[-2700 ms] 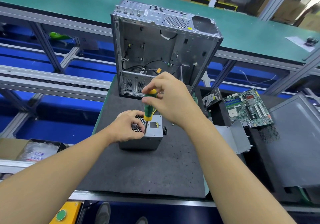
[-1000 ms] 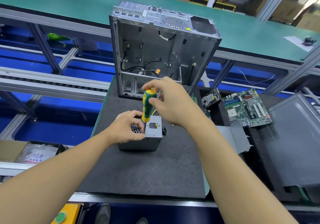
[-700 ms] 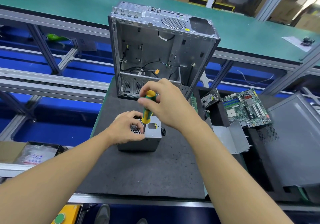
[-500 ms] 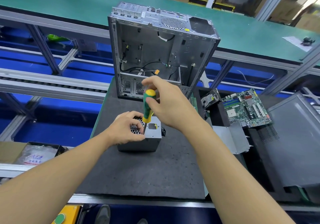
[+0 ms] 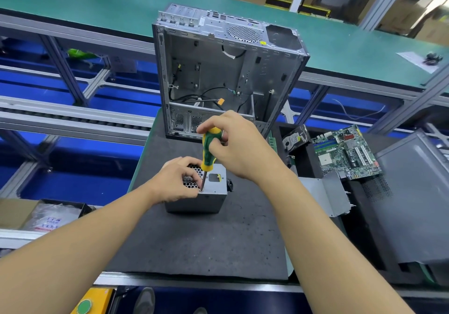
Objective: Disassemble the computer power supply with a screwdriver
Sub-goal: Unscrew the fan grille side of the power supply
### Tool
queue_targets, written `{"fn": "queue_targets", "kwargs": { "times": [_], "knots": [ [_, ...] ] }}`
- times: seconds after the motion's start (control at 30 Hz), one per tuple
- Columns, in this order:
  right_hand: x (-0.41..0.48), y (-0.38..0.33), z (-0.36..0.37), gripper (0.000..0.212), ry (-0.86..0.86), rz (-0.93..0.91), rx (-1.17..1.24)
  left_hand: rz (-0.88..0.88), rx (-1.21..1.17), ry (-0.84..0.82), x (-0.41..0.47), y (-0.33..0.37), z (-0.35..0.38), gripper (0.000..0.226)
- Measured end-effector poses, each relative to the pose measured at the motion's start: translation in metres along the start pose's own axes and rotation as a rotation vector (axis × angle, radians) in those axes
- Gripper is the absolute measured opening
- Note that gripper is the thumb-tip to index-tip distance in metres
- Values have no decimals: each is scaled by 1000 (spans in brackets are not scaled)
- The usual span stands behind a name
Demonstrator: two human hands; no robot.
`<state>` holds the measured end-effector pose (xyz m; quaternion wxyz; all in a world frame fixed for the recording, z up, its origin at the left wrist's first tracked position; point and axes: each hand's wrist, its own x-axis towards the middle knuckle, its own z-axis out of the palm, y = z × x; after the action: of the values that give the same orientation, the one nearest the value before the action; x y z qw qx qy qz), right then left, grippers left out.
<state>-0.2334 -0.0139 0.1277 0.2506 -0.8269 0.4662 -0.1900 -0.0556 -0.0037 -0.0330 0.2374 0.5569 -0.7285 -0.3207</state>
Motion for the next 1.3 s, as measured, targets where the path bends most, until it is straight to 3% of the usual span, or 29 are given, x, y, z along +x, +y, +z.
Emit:
{"fn": "queue_targets", "kwargs": {
  "times": [0.13, 0.23, 0.37, 0.8, 0.9, 1.17, 1.3],
  "knots": [
    [0, -2, 2, 2, 33, -33, 25, 2, 15, -6, -1, 2, -1, 23],
    [0, -3, 4, 7, 68, -36, 21, -2, 33, -14, -1, 4, -2, 25],
    [-1, -1, 1, 39, 48, -40, 62, -10, 24, -9, -3, 4, -2, 24],
    [-4, 2, 9, 34, -105, -7, 81, 18, 117, -102, -3, 20, -9, 5],
    [-5, 3, 7, 35, -127, -19, 81, -8, 182, -81, 0, 27, -6, 14],
    [-11, 19, -14, 33, 75, -9, 180, 88, 261, -22, 5, 26, -1, 10],
    [-17, 34, -31, 32, 198, 39, 221, -26, 4, 17, 15, 37, 0, 16]
  ]
}}
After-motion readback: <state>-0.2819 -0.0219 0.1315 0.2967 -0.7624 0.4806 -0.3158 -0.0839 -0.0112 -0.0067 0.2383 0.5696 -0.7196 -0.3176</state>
